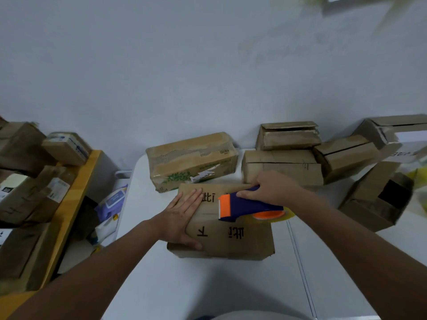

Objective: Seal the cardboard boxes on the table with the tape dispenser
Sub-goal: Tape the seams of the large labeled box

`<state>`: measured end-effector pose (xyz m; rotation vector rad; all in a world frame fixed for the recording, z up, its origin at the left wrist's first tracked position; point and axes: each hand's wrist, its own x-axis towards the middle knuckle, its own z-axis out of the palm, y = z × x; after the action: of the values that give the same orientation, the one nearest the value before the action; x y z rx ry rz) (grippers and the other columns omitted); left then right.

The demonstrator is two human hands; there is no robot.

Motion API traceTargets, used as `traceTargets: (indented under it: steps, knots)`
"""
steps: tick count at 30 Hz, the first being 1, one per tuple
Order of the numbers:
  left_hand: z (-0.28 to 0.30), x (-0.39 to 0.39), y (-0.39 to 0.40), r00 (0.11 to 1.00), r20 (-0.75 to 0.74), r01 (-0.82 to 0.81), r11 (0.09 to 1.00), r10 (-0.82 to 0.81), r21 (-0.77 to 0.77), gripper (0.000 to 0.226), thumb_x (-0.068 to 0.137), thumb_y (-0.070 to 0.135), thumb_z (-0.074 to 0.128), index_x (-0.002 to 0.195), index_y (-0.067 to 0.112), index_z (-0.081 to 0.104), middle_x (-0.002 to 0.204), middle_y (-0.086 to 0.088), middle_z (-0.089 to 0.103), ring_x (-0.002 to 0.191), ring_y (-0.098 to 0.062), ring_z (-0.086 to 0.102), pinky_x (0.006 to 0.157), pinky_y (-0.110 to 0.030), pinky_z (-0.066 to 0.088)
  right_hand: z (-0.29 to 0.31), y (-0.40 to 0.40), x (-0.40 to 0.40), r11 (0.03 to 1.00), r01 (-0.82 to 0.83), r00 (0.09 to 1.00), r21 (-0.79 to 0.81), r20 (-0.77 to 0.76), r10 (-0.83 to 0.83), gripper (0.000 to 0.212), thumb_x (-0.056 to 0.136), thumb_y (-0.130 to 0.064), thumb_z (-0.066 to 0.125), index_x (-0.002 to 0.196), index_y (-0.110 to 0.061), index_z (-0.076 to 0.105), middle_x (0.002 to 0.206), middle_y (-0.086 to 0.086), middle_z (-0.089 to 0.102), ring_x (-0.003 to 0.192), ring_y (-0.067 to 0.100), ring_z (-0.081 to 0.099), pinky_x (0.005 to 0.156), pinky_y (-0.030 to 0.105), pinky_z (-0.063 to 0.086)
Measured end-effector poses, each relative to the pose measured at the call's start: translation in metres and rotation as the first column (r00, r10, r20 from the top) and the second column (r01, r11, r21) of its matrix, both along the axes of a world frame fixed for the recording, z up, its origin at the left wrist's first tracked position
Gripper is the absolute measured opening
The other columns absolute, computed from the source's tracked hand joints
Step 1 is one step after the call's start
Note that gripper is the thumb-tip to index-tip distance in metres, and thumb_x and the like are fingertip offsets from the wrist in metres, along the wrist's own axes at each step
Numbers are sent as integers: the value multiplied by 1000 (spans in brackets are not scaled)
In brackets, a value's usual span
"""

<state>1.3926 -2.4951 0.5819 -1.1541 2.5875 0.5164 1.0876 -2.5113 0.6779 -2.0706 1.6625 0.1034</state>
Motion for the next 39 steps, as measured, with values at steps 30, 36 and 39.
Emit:
traceTargets:
  steps: [30,36,39]
  knots:
    - [-17,-130,39,987,32,-151,973,159,-177,125,68,100,14,148,15,-31,158,-6,-35,143,-23,-37,114,-47,-27,-17,13,-63,998,56,996,-31,-62,-58,62,77,-81,47,75,-21,63,69,-3,63,65,11,59,60,28,51]
    - [-22,-127,37,987,15,-155,974,160,-168,125,68,101,13,150,16,-29,156,-2,-38,143,-19,-38,115,-49,-24,-20,9,-67,997,54,998,-49,-31,-56,57,74,-81,51,66,-25,55,61,-8,58,57,7,55,48,23,34]
    - [-21,-127,37,985,19,-166,977,170,-135,127,68,101,16,151,14,-27,156,-1,-40,142,-18,-39,115,-51,-22,-24,12,-84,996,92,996,-18,5,-92,56,73,-80,54,65,-25,54,60,-8,57,57,7,54,49,23,34]
